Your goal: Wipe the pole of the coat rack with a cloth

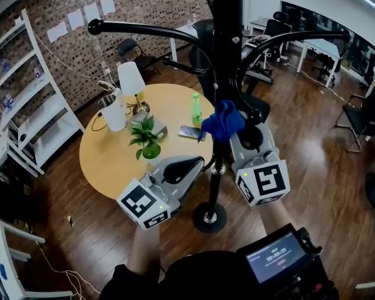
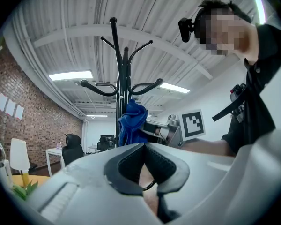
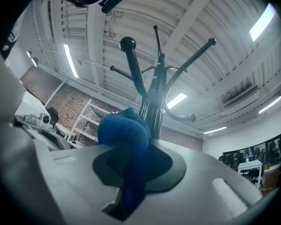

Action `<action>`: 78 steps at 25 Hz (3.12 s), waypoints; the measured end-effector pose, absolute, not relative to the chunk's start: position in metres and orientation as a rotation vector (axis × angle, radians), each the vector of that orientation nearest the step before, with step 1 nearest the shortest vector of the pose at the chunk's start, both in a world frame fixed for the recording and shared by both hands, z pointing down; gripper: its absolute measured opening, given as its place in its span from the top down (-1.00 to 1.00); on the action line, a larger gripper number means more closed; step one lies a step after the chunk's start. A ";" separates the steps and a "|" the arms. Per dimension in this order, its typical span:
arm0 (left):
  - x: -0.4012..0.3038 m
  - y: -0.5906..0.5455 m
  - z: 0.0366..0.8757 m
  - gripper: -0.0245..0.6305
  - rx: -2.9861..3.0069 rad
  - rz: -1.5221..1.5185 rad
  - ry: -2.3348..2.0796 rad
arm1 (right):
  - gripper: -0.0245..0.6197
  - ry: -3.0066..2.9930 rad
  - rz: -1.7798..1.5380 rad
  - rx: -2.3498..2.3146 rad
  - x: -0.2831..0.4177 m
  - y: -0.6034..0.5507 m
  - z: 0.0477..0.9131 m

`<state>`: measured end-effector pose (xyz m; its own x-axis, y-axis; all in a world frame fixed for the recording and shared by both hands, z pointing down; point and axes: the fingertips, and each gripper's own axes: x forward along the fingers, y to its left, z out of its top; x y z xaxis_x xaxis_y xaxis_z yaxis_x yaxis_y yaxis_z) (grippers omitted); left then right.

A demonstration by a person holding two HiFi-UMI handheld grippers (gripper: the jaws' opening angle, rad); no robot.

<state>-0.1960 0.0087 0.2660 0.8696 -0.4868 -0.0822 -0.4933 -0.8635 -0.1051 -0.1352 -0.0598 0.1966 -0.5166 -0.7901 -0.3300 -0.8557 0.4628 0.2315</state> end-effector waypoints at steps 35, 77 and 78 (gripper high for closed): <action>-0.224 0.015 0.328 0.93 -3.073 -0.009 0.870 | 0.76 2.901 0.022 -1.748 -0.140 -0.061 0.436; -0.238 0.023 0.302 0.93 -3.040 0.027 0.710 | 0.76 2.541 0.377 -1.714 -0.131 -0.058 0.291; -0.239 0.023 0.305 0.93 -3.049 0.026 0.712 | 0.76 2.562 0.351 -1.734 -0.131 -0.059 0.306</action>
<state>-0.2385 0.0232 0.3047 0.8964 -0.4430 -0.0182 -0.4431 -0.8964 -0.0059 -0.1312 -0.0589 0.3061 -0.3794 -0.9132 -0.1491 -0.9196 0.3544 0.1695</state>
